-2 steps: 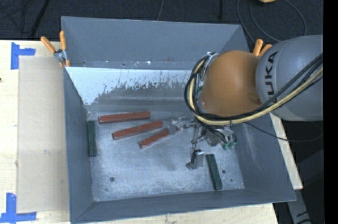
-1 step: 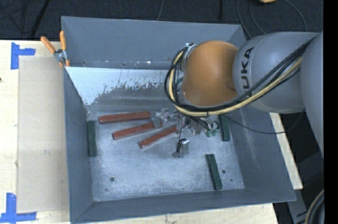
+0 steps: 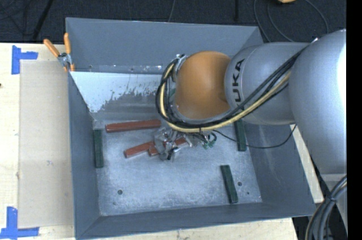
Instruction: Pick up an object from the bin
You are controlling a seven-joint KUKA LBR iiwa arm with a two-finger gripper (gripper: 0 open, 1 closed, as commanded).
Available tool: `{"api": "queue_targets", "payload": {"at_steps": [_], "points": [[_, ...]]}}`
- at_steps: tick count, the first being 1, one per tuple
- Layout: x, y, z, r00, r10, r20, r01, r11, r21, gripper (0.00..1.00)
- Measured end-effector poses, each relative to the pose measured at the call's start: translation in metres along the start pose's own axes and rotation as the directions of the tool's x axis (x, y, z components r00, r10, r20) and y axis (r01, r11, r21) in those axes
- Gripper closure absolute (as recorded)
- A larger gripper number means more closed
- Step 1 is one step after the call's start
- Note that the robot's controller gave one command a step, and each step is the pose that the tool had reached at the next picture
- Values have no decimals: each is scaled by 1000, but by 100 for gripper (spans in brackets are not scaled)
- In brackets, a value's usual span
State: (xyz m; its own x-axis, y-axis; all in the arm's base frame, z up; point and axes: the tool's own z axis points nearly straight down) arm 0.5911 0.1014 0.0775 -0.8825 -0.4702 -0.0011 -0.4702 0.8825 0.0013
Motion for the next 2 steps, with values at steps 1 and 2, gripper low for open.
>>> {"api": "queue_targets", "payload": {"at_steps": [1, 2], "points": [[1, -1, 1, 1000, 3, 0, -3, 1000, 0, 0], [1, -1, 1, 1000, 5, 0, -5, 1000, 0, 100]]}}
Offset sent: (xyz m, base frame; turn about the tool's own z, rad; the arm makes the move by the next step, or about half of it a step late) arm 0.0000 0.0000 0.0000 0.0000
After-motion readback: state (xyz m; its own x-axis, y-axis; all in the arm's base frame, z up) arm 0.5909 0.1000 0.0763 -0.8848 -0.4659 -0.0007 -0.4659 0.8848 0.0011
